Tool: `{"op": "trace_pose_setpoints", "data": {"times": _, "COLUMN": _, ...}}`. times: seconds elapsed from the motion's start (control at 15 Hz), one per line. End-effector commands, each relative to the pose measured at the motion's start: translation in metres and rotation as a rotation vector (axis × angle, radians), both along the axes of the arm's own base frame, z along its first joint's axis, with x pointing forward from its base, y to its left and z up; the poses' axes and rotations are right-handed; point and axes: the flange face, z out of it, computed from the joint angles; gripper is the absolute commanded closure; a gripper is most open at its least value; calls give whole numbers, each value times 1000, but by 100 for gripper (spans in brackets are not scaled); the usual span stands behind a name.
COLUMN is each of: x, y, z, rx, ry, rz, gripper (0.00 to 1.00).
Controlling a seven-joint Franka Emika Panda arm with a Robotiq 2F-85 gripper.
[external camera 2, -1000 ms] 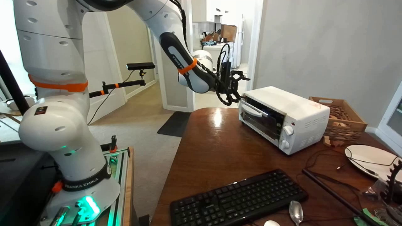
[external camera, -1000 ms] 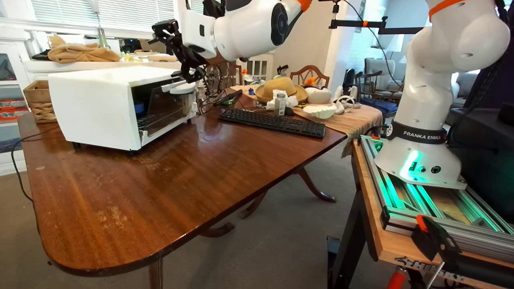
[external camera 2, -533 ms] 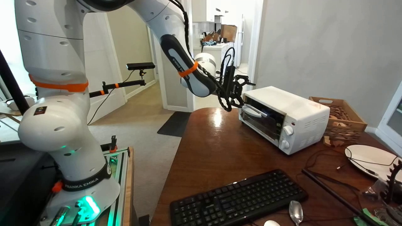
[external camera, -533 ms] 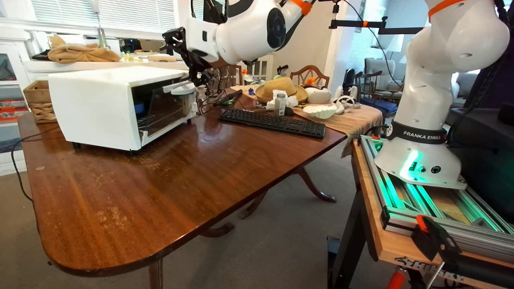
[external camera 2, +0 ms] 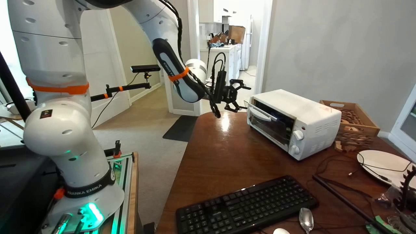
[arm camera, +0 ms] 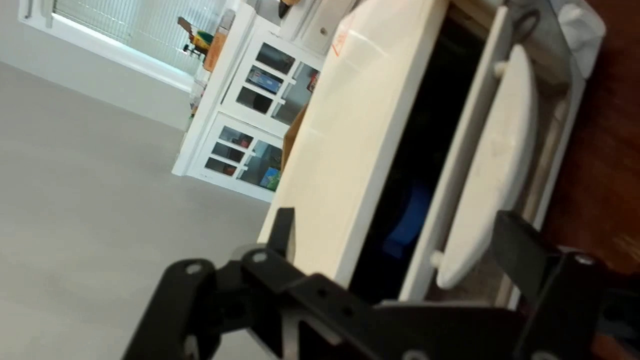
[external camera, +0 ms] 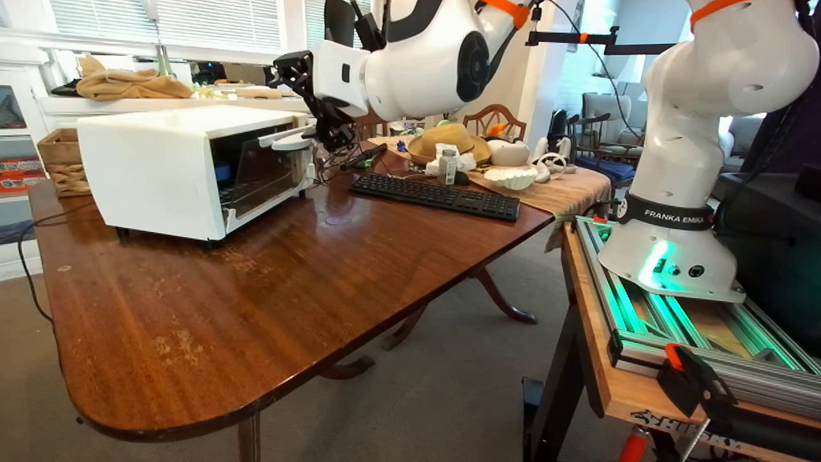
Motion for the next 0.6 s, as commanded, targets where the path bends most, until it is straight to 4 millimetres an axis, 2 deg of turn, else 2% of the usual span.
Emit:
{"op": "trace_pose_setpoints", "data": {"times": 0.0, "x": -40, "y": 4, "z": -2, "rx": 149, "ry": 87, "rz": 23, "gripper": 0}}
{"op": "trace_pose_setpoints", "data": {"times": 0.07, "x": -43, "y": -1, "z": -1, "rx": 202, "ry": 97, "rz": 24, "gripper": 0}}
{"op": "trace_pose_setpoints", "data": {"times": 0.13, "x": -28, "y": 10, "z": -6, "rx": 124, "ry": 72, "rz": 32, "gripper": 0}}
{"op": "trace_pose_setpoints", "data": {"times": 0.33, "x": -35, "y": 4, "z": -3, "rx": 177, "ry": 86, "rz": 26, "gripper": 0}}
{"op": "trace_pose_setpoints", "data": {"times": 0.4, "x": -23, "y": -3, "z": -11, "rx": 187, "ry": 91, "rz": -20, "gripper": 0}}
{"op": "trace_pose_setpoints", "data": {"times": 0.53, "x": -12, "y": -20, "z": -9, "rx": 209, "ry": 80, "rz": -59, "gripper": 0}}
